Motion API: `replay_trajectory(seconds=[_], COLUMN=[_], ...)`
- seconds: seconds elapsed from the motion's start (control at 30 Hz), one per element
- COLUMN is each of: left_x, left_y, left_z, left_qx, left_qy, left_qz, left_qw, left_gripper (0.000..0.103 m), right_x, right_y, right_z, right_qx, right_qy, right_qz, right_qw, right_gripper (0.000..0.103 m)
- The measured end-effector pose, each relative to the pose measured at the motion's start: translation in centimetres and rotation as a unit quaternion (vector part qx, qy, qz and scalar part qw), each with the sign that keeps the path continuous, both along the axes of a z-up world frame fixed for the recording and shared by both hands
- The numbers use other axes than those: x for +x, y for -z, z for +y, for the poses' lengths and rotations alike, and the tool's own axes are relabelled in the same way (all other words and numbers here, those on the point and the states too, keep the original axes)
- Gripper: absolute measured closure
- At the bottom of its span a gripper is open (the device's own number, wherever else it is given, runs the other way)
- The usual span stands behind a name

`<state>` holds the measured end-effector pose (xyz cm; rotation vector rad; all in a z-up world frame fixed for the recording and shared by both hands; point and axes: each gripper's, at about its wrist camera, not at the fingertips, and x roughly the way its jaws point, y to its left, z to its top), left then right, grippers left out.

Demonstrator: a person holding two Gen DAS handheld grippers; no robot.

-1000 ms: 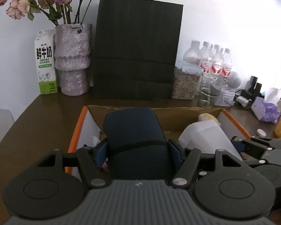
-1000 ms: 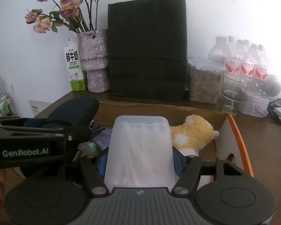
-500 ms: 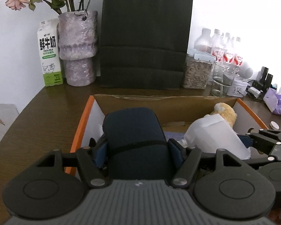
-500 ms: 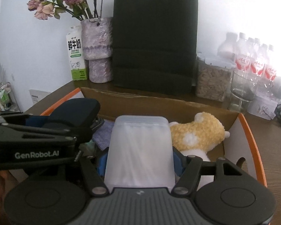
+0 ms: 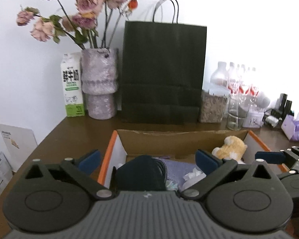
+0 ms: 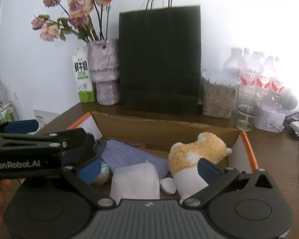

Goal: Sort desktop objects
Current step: 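Withdraw both grippers from the box toward the table items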

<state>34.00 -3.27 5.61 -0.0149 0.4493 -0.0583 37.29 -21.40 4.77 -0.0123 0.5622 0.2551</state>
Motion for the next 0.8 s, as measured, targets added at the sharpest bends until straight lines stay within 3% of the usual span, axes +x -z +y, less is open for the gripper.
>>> replay_trajectory(seconds=[0.4,0.8], left_x=[-6.7,-12.1], left_y=[-3.1,-3.8], left_z=[0.3,0.6], left_qx=[-0.003,-0.005], left_qy=[-0.005,-0.005], left_qz=[-0.033,-0.038], left_qw=[0.9994,0.9993], left_gripper=[0.0,0.0], right_x=[-7.1,-13.7], right_y=[-3.4,-4.6], right_z=[-0.7,-2.1], right_qx=[-0.013,-0.023], right_qy=[0.005,0.002], right_qz=[-0.036,-0.054], right_qw=[0.999,0.998], right_gripper=[0.0,0.0])
